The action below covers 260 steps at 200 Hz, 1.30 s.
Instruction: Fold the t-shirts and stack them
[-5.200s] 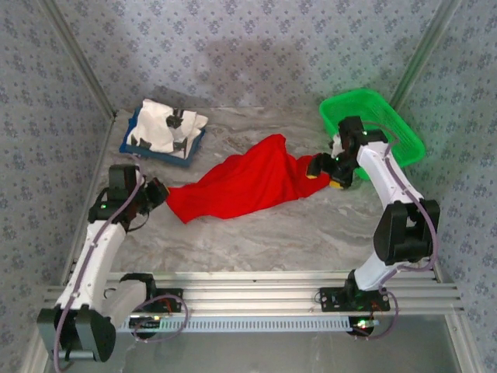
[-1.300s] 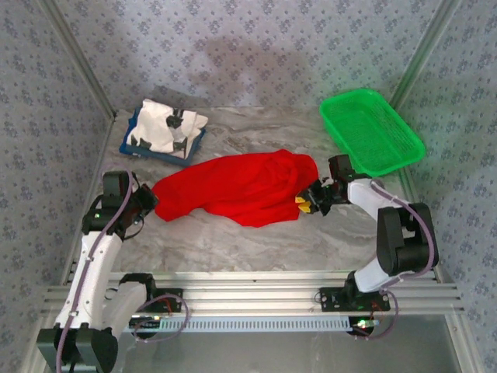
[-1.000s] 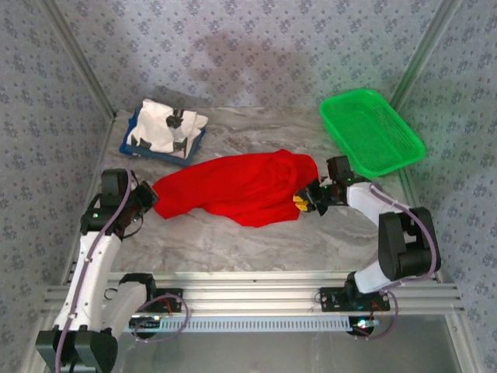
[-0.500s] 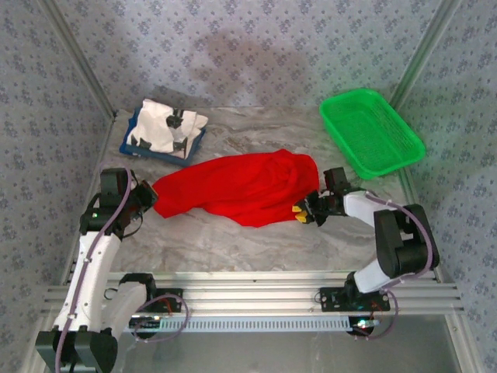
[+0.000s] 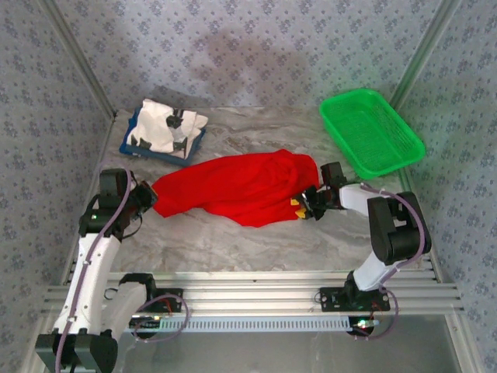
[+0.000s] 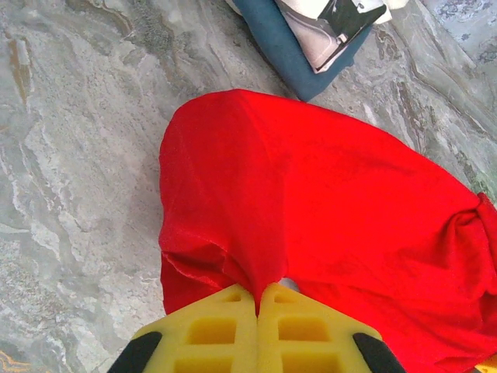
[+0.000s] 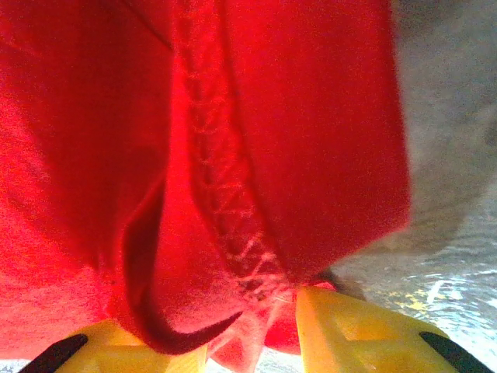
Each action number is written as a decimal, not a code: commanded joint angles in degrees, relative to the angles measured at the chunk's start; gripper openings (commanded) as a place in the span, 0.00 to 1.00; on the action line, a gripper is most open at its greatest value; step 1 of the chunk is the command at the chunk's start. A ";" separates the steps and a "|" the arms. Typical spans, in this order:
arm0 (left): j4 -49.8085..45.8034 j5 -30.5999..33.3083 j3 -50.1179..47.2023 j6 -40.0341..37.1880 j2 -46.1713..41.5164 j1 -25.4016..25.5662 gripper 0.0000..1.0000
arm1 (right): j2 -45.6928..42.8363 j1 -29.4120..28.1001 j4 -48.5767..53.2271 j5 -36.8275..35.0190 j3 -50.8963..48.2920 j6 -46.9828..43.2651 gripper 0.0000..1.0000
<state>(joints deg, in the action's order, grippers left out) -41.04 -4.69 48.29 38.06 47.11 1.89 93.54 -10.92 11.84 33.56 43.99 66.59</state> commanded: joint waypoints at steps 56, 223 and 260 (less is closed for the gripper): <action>-0.62 0.21 1.28 -1.07 -1.14 0.13 0.00 | 3.19 -1.98 5.67 -2.90 3.08 -1.89 0.37; -1.58 0.99 -0.26 -1.63 -4.67 -1.08 0.00 | -0.15 -1.74 20.17 -8.71 14.21 -10.20 0.00; -1.26 0.73 5.07 -1.81 -3.12 -1.19 0.00 | -8.21 -1.35 27.53 -6.01 22.76 -14.39 0.00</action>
<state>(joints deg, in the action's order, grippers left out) -42.39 -4.62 47.90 37.52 43.38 1.10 91.44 -12.51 31.99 26.65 60.14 56.60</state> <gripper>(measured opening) 0.041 0.063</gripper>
